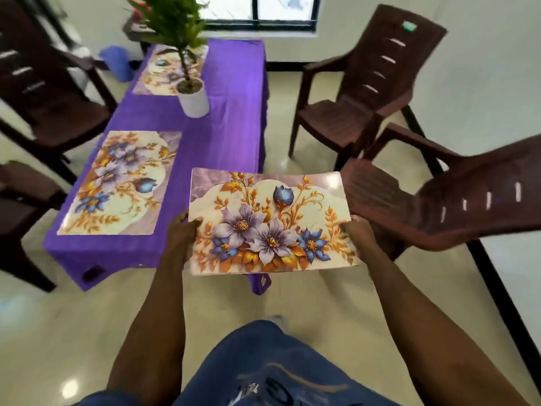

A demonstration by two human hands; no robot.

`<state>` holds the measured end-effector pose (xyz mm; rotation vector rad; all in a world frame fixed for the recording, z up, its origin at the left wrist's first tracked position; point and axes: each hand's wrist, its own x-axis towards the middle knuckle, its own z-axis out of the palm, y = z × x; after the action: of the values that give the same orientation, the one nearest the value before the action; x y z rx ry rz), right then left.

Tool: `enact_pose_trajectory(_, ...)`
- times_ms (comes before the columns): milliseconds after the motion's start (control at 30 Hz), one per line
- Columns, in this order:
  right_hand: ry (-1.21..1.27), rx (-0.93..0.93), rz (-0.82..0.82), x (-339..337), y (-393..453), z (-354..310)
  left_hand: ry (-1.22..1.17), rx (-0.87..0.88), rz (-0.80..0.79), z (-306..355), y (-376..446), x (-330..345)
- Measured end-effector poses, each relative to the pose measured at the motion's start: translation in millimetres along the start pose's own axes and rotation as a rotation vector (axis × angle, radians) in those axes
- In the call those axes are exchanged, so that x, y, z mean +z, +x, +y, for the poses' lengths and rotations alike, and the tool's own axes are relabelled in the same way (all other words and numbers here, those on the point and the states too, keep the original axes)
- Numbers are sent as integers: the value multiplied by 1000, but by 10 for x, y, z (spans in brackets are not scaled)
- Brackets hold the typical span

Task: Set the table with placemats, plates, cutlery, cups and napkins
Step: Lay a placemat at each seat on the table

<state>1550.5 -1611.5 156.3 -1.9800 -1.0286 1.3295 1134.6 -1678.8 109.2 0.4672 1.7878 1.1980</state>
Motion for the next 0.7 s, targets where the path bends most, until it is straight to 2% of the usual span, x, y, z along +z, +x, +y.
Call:
enact_pose_trajectory(167,-170,-115,-107,416,821,-370,-60,-19,267,-402,280,-202)
enact_pose_trajectory(333,-295,-245,-138,855,1306,-1015,-145,0,419,-193,232,108)
enact_pose_trajectory(500,-421,-327,-197,1283,1883,-1593,-236,-73,526,-99,412,382)
enact_pose_trajectory(700,-519,-476,-276,2036,2219,-2185,-314,-100,754,-43,524,499)
